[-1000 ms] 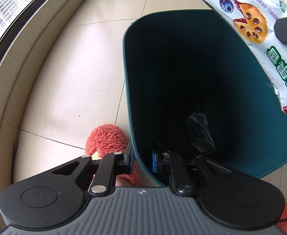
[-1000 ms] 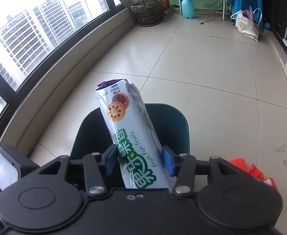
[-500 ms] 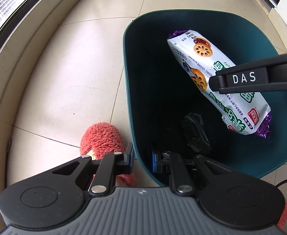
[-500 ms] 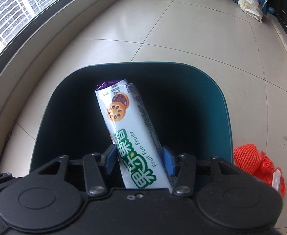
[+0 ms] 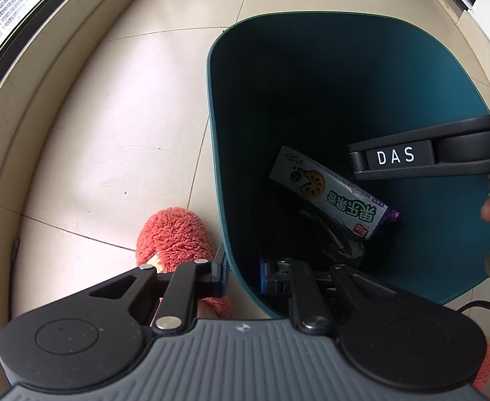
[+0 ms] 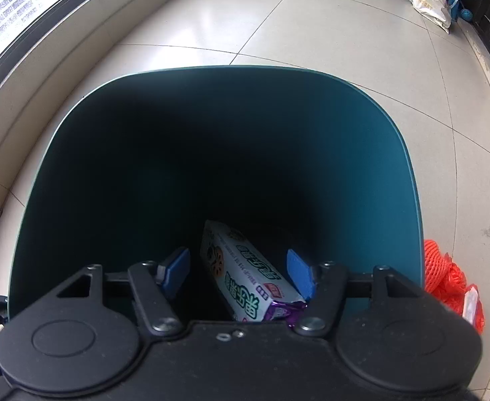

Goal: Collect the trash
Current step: 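Carry the snack box over the bin with the right tool and release it, then lower the right tool to the pile and grasp the white cabbage leaf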

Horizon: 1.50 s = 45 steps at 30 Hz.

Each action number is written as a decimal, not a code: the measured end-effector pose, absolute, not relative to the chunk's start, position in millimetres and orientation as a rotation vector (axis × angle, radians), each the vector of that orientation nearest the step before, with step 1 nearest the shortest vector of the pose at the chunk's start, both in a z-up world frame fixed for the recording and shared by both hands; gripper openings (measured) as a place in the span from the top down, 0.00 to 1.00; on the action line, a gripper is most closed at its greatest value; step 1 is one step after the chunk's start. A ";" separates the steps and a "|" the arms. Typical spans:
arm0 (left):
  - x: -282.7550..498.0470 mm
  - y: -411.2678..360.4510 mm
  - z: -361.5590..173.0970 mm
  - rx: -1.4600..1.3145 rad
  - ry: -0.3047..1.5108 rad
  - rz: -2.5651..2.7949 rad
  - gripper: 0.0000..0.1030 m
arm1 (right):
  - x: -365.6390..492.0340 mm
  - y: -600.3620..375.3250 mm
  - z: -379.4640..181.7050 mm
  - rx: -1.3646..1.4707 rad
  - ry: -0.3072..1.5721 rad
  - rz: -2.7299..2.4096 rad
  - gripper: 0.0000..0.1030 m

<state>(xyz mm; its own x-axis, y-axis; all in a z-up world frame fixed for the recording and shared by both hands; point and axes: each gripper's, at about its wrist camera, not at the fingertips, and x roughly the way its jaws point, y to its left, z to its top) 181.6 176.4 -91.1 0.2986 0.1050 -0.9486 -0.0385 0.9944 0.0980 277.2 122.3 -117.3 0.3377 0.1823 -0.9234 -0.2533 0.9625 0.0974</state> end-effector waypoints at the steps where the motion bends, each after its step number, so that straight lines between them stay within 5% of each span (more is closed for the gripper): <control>1: 181.6 176.0 -91.2 0.061 1.264 0.096 0.85 | 278.4 116.5 -116.2 -0.062 1.190 0.292 0.35; 30: 182.5 165.6 -97.7 0.107 1.269 0.124 0.84 | 194.0 -22.2 -8.8 0.027 0.999 0.317 0.25; 45: 183.5 163.6 -99.1 0.111 1.270 0.129 0.84 | 205.4 -124.1 -124.9 0.125 1.116 0.117 0.08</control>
